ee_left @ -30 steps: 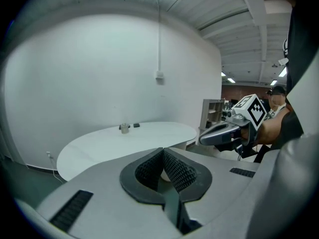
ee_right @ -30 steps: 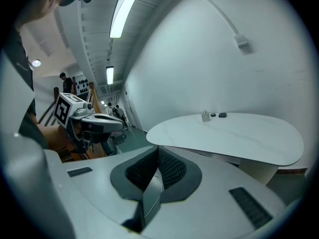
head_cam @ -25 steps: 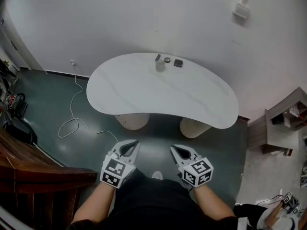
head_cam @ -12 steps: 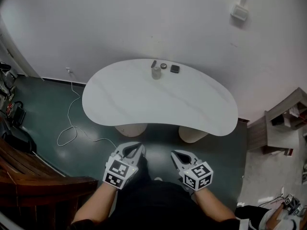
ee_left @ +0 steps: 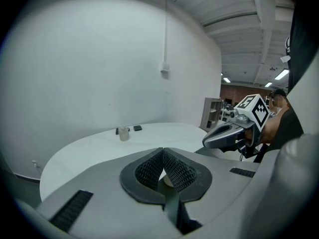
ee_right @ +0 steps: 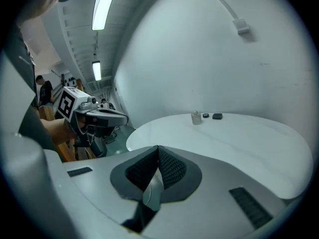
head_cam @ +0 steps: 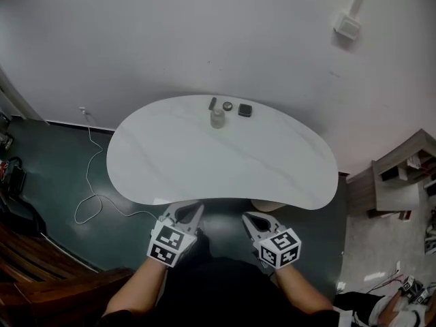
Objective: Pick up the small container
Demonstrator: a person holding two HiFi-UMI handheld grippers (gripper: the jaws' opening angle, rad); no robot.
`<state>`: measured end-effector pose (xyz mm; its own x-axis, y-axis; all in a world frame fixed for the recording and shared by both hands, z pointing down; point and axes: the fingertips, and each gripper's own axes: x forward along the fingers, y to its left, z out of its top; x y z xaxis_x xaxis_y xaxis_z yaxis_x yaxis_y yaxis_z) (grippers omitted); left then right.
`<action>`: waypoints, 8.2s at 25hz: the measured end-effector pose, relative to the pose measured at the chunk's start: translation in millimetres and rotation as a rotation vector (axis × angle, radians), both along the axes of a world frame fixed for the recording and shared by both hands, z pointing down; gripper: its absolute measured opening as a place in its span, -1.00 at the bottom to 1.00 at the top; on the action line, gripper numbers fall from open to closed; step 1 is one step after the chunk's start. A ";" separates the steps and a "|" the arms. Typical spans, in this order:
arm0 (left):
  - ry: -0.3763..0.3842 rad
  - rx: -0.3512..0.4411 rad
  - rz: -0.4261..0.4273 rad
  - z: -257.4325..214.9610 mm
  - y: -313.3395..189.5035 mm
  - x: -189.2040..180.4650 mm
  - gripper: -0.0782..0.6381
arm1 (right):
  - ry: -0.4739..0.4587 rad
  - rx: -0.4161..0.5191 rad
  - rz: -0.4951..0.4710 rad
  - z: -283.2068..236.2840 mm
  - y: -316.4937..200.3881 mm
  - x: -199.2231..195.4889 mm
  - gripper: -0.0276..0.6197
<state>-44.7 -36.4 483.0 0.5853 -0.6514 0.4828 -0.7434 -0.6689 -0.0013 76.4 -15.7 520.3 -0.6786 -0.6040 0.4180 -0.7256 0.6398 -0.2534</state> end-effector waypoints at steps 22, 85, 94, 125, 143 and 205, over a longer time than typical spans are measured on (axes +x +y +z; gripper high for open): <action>0.023 0.018 0.172 -3.3 -209.0 -63.5 -0.73 | 0.076 0.021 0.150 -20.0 -182.1 -69.0 -0.93; -0.092 -0.051 0.053 203.7 -464.7 62.0 0.16 | 0.114 -0.175 0.149 50.1 -269.1 51.4 -0.93; -0.116 -0.059 0.091 204.3 -467.6 65.5 0.18 | 0.107 -0.176 0.160 50.1 -273.1 56.1 -0.93; -0.116 -0.044 0.203 32.4 -317.9 14.9 0.18 | -0.009 0.081 0.061 -39.5 -280.5 -19.3 -0.93; -0.087 0.028 0.197 -44.8 -239.9 -21.8 0.18 | -0.030 0.210 -0.002 -86.5 -260.4 -52.3 -0.93; -0.115 0.092 0.231 -61.5 -226.0 -7.1 0.18 | -0.027 0.210 -0.018 -87.7 -253.2 -55.2 -0.93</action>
